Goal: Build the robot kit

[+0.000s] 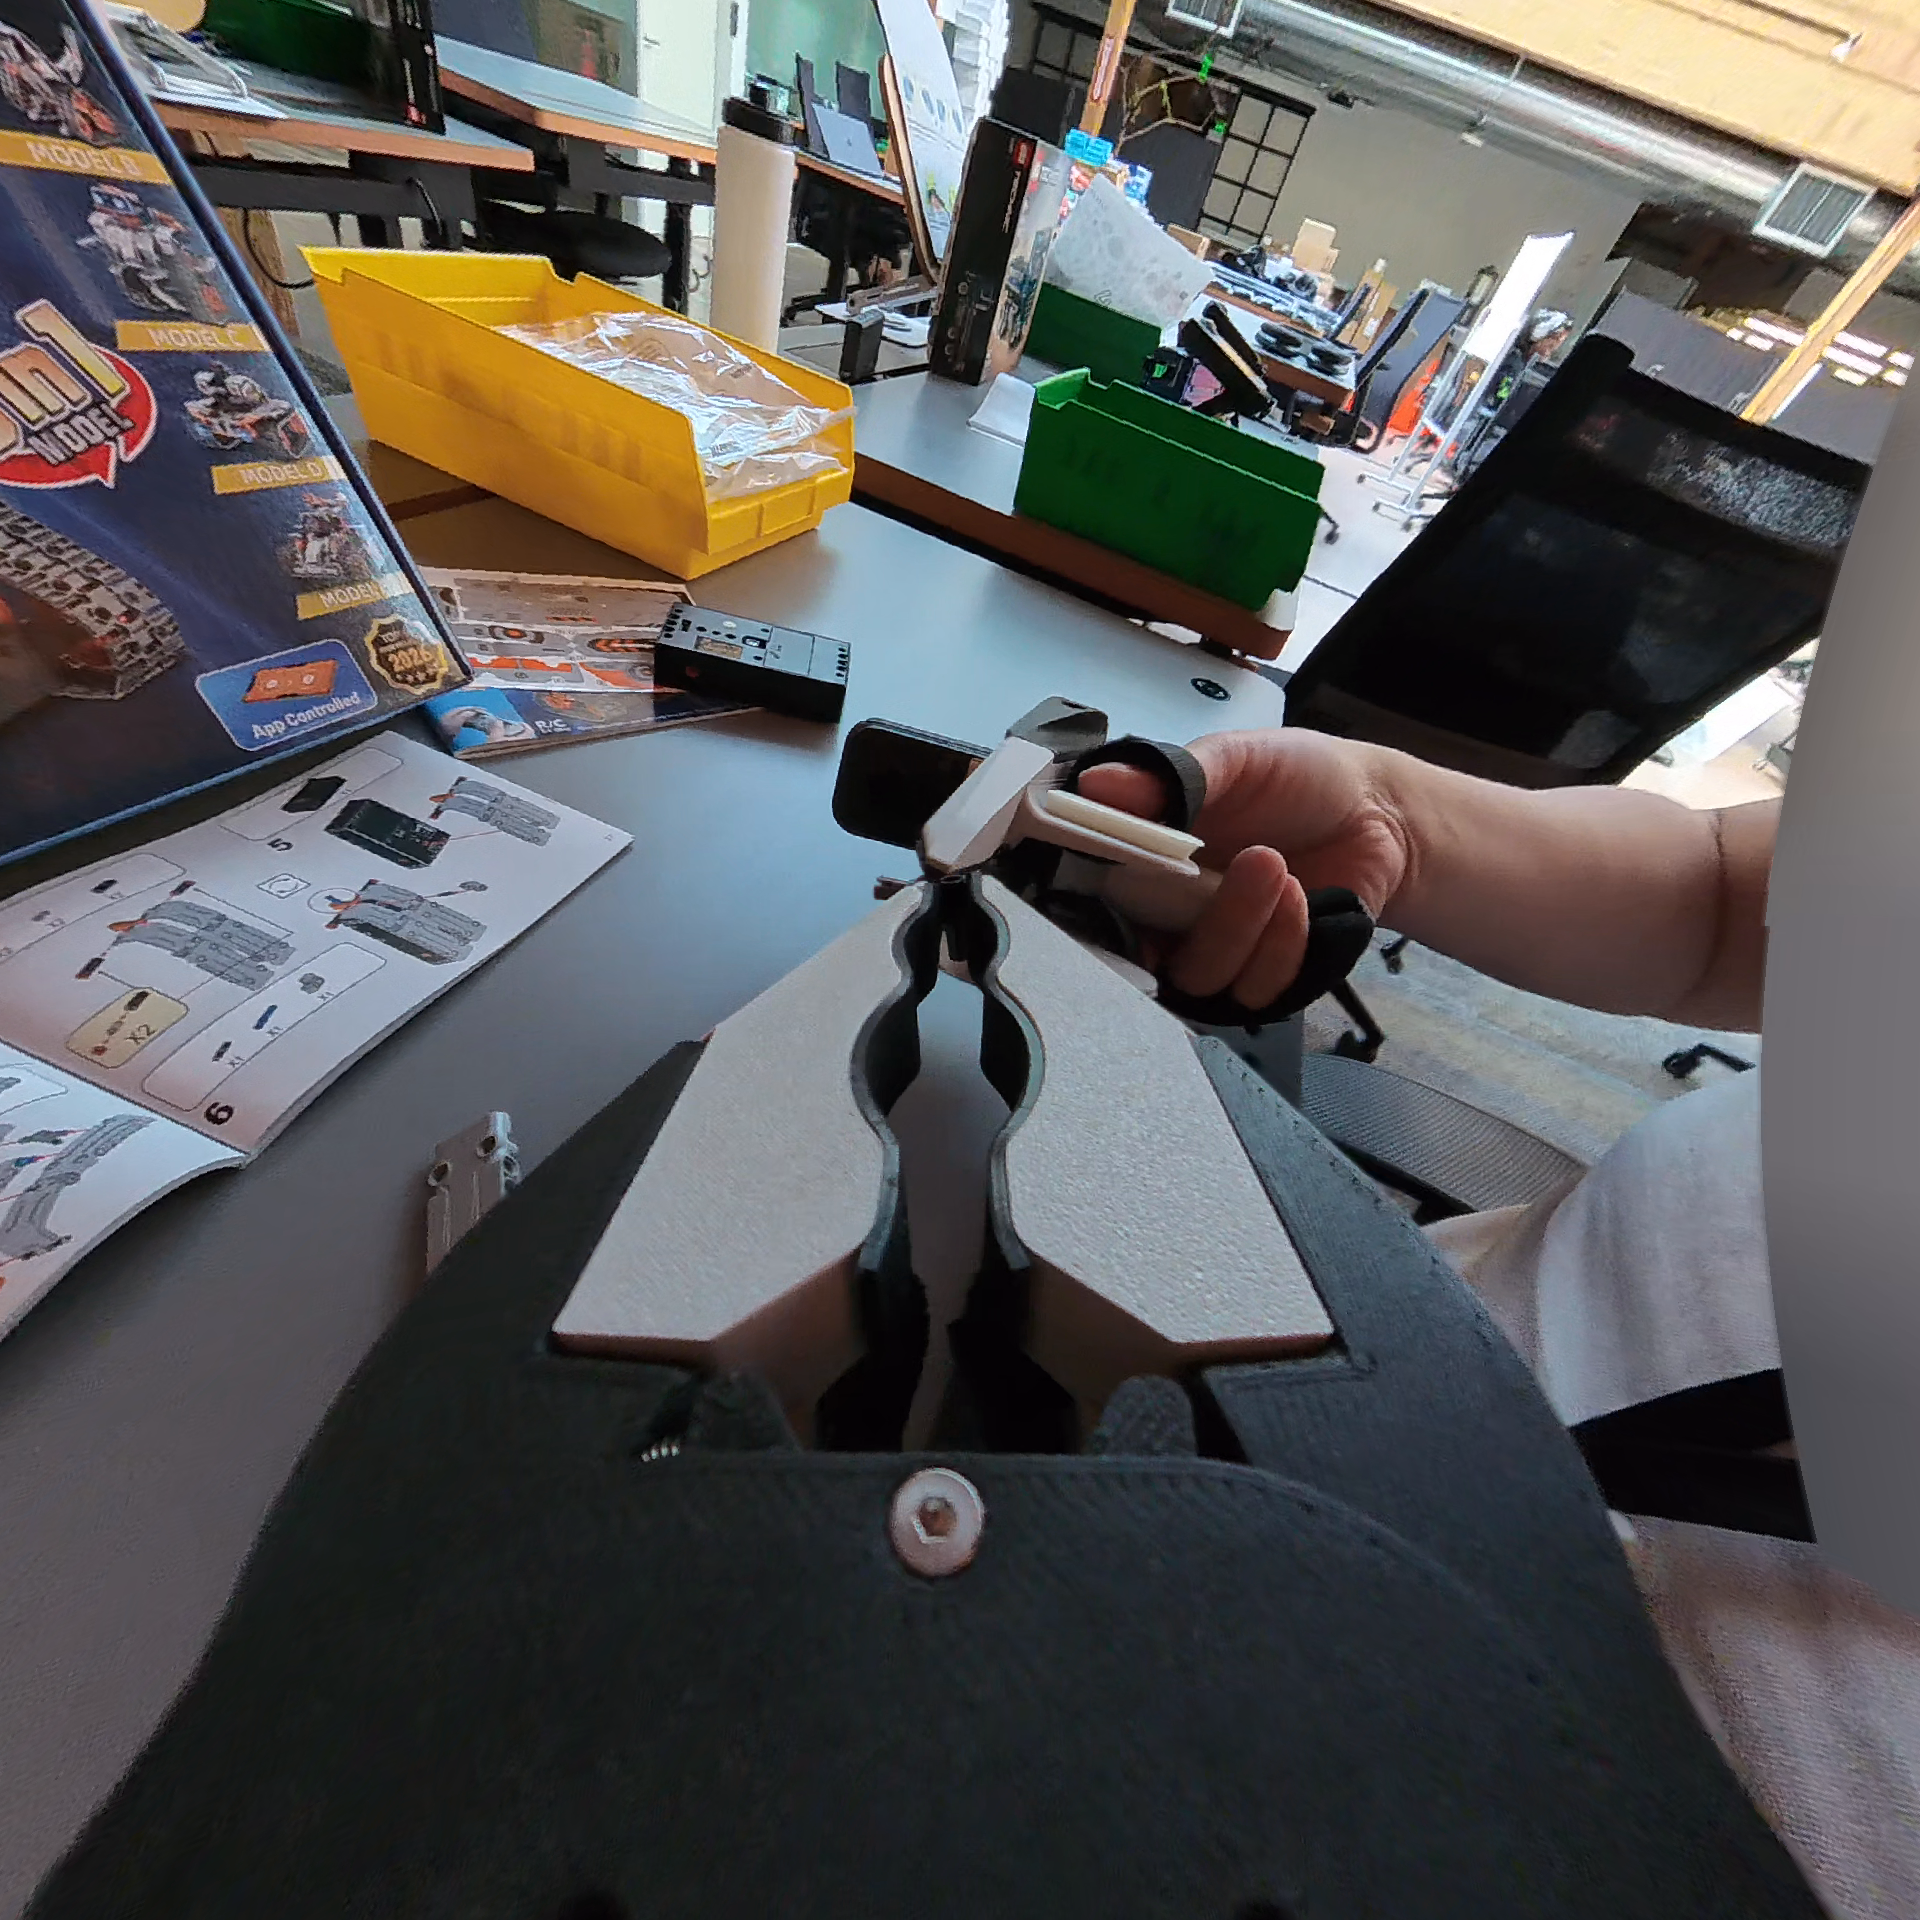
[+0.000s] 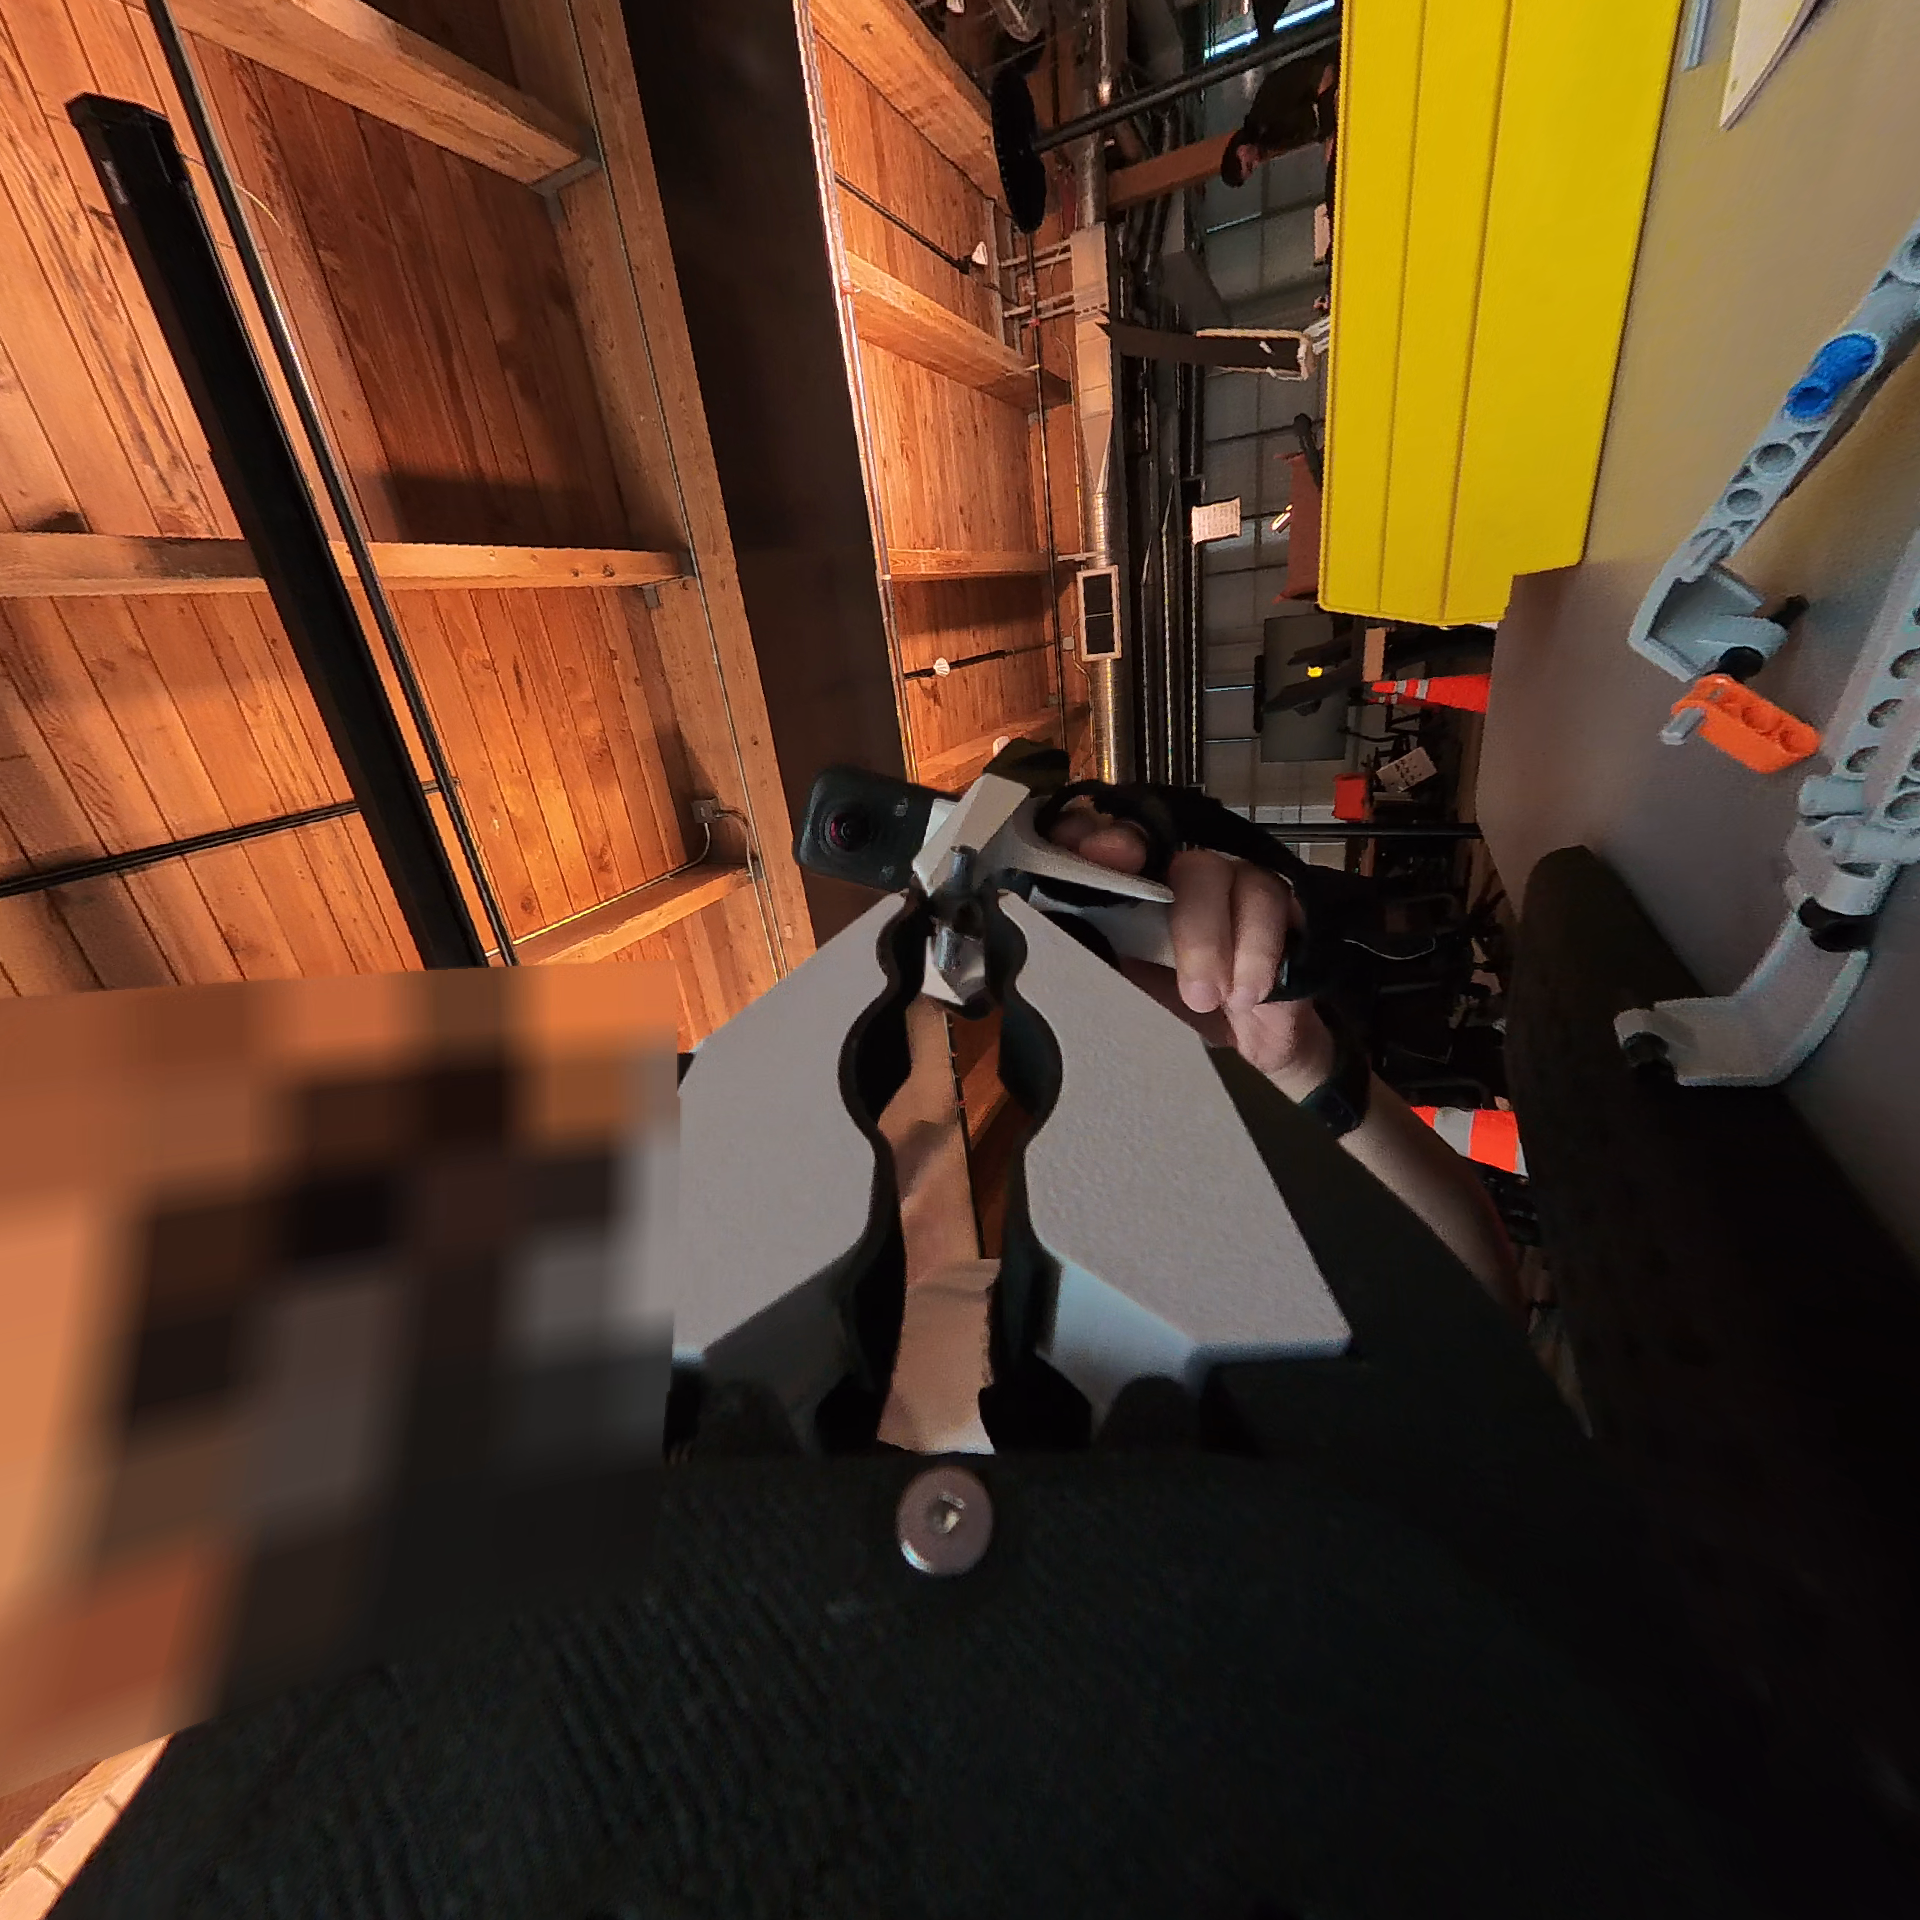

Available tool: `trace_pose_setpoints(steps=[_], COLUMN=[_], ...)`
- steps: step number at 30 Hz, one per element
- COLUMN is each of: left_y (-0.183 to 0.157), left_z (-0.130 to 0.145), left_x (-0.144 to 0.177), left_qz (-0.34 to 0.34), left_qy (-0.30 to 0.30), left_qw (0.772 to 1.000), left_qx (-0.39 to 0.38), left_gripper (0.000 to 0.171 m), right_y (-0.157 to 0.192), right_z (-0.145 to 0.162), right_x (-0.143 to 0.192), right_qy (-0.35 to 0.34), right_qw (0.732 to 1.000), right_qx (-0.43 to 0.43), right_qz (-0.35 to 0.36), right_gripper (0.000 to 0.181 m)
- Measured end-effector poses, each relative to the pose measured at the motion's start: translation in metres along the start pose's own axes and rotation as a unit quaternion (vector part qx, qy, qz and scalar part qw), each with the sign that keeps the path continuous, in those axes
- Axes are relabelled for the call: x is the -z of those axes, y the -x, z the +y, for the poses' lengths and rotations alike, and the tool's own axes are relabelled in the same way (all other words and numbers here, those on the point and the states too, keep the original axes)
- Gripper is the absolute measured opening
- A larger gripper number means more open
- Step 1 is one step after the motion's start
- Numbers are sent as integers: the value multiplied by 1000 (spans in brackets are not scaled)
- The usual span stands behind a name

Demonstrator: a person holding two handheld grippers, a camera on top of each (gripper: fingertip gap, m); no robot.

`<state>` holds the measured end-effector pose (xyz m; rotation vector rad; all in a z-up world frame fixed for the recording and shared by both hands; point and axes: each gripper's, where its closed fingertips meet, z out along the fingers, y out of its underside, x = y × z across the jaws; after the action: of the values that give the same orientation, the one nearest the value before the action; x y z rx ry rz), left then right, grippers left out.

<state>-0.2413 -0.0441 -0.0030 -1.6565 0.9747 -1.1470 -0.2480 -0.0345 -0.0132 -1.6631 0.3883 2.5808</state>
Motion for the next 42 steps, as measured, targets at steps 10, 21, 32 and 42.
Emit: trace_pose_setpoints(steps=[10, 21, 32, 42], left_y=[4, 5, 8, 10], left_z=[4, 11, 10, 7], left_x=[1, 1, -1, -1], left_qz=[-26, -42, -44, -44], left_qy=[22, 65, 56, 53], left_qw=[999, 994, 996, 997], left_qx=[-39, -76, -53, -44], left_gripper=[2, 2, 2, 2], right_y=[0, -2, -3, -3], right_z=[4, 4, 2, 0], right_x=[-4, -4, -5, -6], right_qy=[15, 27, 18, 17], right_qw=[1000, 998, 998, 998], right_qx=[10, 44, 42, 50], right_qz=[10, 43, 40, 44], right_gripper=[9, 8, 10, 8])
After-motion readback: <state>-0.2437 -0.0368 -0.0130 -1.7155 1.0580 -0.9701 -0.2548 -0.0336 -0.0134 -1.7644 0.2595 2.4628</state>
